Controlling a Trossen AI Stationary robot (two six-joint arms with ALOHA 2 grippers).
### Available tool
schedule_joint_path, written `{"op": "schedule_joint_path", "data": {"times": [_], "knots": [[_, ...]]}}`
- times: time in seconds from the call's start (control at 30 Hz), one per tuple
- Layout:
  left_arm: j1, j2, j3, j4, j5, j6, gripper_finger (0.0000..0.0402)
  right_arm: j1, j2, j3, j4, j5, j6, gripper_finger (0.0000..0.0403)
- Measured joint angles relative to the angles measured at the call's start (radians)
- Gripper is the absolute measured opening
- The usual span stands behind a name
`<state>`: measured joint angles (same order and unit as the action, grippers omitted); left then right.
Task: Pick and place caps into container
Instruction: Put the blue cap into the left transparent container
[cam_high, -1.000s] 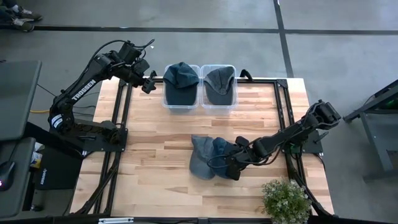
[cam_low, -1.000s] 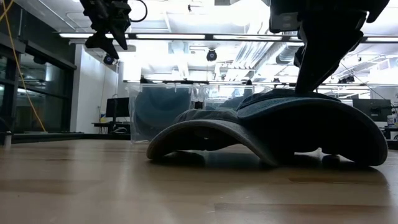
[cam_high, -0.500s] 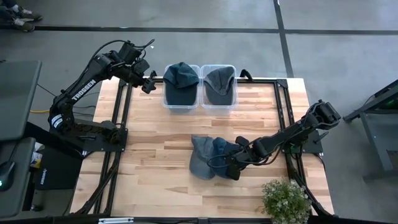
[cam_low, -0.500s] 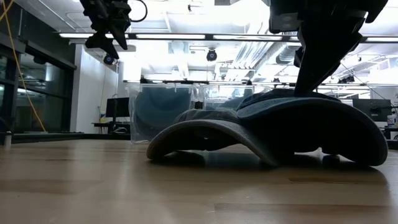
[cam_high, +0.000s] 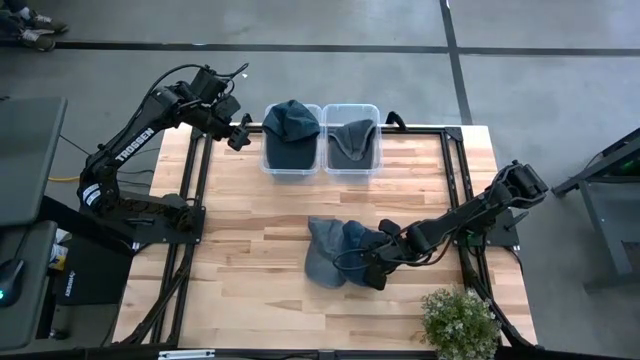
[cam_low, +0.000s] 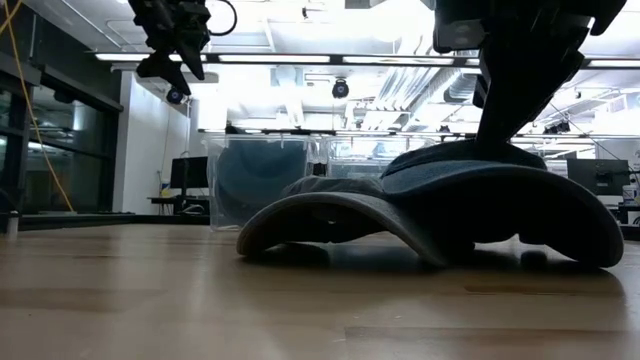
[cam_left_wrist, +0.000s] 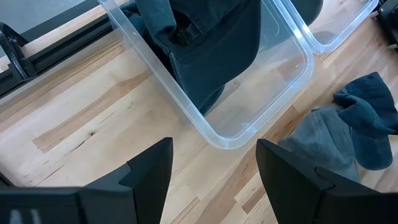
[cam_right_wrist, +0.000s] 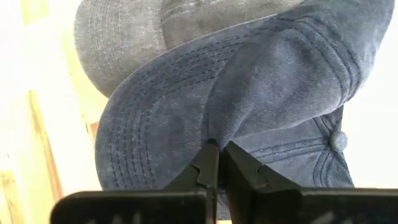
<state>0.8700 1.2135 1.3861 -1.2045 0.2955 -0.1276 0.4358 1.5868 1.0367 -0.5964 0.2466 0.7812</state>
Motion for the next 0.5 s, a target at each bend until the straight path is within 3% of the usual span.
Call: {"op": "schedule_joint_path", "data": {"times": [0.3,0.5], "knots": [[0.0,0.0,0.0,0.0,0.0,0.0,0.0229,0.002,-0.003,0.0,-0.002,-0.014,0.009,0.0003],[0.0,0.0,0.0,-0.003,0.0,0.0,0.0229,0.003,-0.01,0.047,-0.099,-0.019,0.018,0.0002]]}}
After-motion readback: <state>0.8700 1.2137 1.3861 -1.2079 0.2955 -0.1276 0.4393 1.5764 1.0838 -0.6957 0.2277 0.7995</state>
